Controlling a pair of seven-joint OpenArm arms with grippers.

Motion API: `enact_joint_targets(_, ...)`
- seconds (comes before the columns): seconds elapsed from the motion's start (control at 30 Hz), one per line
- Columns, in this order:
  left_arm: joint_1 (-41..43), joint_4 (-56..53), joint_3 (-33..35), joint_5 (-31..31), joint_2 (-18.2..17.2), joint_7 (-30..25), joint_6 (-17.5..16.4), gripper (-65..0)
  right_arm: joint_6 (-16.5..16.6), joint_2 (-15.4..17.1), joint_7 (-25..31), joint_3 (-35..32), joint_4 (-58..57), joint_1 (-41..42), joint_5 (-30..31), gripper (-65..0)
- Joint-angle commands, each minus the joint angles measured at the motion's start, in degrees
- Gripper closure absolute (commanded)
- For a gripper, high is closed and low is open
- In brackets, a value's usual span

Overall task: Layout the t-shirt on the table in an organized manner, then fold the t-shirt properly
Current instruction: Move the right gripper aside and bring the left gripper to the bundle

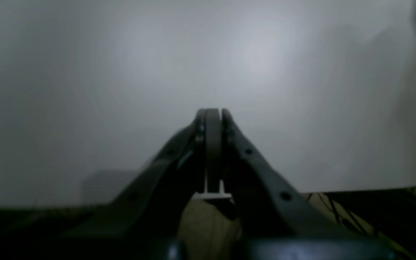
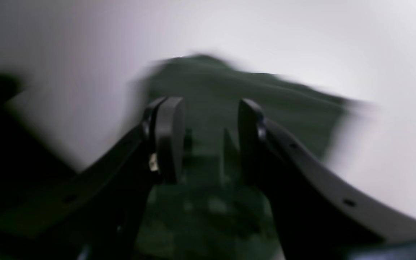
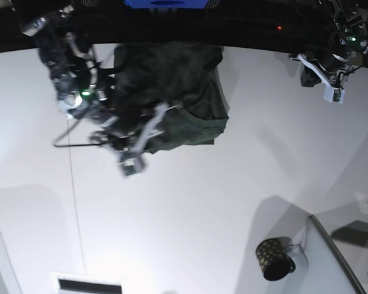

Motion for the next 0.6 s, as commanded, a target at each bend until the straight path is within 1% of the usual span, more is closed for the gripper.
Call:
enact_joint_targets(0.0, 0.5, 1.7, 0.9, -1.9, 0.4, -0.7, -0.3, 0.0, 0.3, -0.2, 0.7, 2.2, 1.0, -0.6, 0.9, -23.9)
enact_joint_targets(0.03, 0.8, 2.4, 2.0, -4.2, 0.6, -0.7, -0.3, -3.6, 0.4, 0.3, 0.8, 4.6, 0.8, -1.4, 0.9, -23.9)
enact_joint_targets(0.07, 0.8, 2.6, 3.1, -6.9, 0.6, -0.7, -0.3, -11.4, 0.4, 0.9, 0.9, 6.3, 0.6, -1.8, 0.9, -23.9)
enact_joint_targets(0.1, 0.8, 2.3, 4.4, -10.8, 0.4, -0.7, -0.3, -21.2, 0.5, 1.7, 0.9, 7.6, 0.0, -2.4, 0.9, -23.9)
enact_joint_targets(0.13, 0.9, 1.6, 5.6, -15.7, 0.0, -0.6, -0.3, -30.9, 0.5, 2.2, 0.9, 8.3, -0.8, -2.8, 0.9, -23.9)
enact_joint_targets(0.2, 0.8, -0.6, 7.9, -26.3, -2.2, 1.5, -0.3, -48.7, 0.5, 3.6, 0.9, 8.7, -2.0, -3.2, 0.9, -23.7)
enact_joint_targets(0.23, 0.4, -2.1, 9.5, -31.6, -3.5, 3.2, -0.3, -56.3, 0.5, 4.1, 1.0, 8.8, -2.4, -3.7, 0.9, -23.7)
enact_joint_targets(0.27, 0.2, -3.4, 11.3, -35.8, -4.5, 3.9, -0.3, -61.4, 0.5, 4.4, 1.2, 8.9, -2.9, -4.0, 0.9, -23.7)
enact_joint_targets(0.3, -0.9, -4.4, 13.7, -39.2, -5.1, 3.9, -0.3, -63.7, 0.5, 4.4, 1.9, 8.9, -3.1, -4.3, 0.9, -23.7)
enact_joint_targets(0.33, -1.8, -5.4, 15.7, -40.6, -5.4, 3.9, -0.3, -63.8, 0.5, 4.4, 2.8, 8.9, -3.3, -4.8, 0.9, -23.7)
enact_joint_targets(0.43, -5.0, -7.4, 20.8, -40.5, -4.6, 3.9, -0.3, -63.8, 0.5, 4.5, 5.4, 8.9, -3.3, -6.2, 0.9, -23.7)
enact_joint_targets(0.57, -8.0, -9.2, 25.9, -39.1, -1.6, 3.9, -0.3, -63.8, 0.5, 5.8, 5.8, 8.5, -3.3, -6.6, 0.9, -23.7)
